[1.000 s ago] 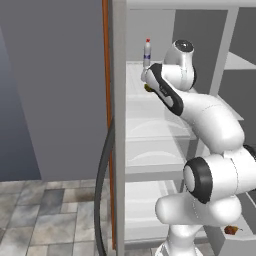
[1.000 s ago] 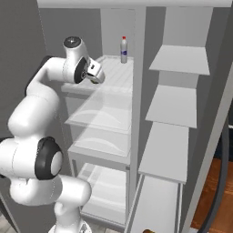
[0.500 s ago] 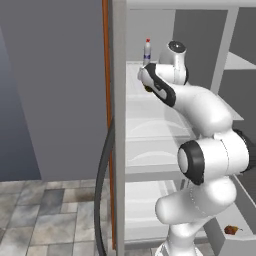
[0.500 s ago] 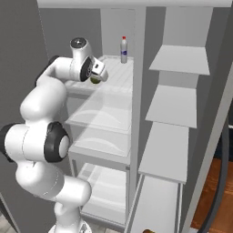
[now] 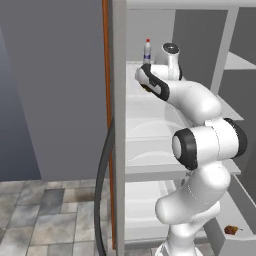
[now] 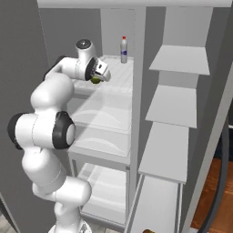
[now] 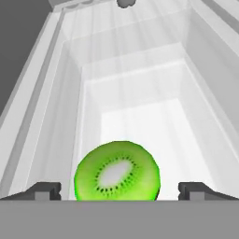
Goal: Take the pear and kiwi from the fridge shelf and place them in the freezer drawer to begin freezing them.
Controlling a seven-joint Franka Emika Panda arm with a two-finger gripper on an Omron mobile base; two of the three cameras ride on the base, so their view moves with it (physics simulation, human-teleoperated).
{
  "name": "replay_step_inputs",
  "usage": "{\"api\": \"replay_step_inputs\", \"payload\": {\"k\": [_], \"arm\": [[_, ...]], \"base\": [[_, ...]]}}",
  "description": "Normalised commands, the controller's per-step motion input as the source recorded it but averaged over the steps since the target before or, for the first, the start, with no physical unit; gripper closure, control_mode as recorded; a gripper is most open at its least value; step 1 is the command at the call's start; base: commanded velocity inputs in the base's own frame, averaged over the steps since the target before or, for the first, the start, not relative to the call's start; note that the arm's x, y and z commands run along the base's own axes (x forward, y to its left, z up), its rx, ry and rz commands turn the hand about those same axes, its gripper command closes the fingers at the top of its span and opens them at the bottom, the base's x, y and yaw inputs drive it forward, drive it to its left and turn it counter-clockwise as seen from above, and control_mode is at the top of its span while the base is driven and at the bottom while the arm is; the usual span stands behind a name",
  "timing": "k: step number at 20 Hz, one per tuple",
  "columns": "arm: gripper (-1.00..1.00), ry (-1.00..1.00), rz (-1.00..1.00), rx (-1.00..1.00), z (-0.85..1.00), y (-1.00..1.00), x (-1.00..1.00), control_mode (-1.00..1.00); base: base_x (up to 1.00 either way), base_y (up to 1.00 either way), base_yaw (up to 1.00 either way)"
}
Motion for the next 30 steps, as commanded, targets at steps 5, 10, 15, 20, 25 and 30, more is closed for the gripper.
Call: {"api": "replay_step_inputs", "payload": {"k": [5, 10, 15, 20, 25, 30], "arm": [[-1.0, 0.04, 0.0, 0.0, -0.23, 0.01, 0.31, -1.0], [-1.0, 0.01, 0.0, 0.0, -0.11, 0.01, 0.12, -1.0], [-1.0, 0.0, 0.0, 0.0, -0.05, 0.07, -0.03, -1.0], [-1.0, 0.0, 0.0, 0.0, -0.07, 0.08, -0.02, -1.0], [-1.0, 0.0, 0.0, 0.0, -0.13, 0.02, 0.0, -1.0], [1.0, 0.0, 0.0, 0.0, -0.23, 0.07, -0.06, -1.0]], "base": [[0.0, 0.0, 0.0], [0.0, 0.0, 0.0], [0.0, 0.0, 0.0], [0.0, 0.0, 0.0], [0.0, 0.0, 0.0], [0.0, 0.0, 0.0]]}}
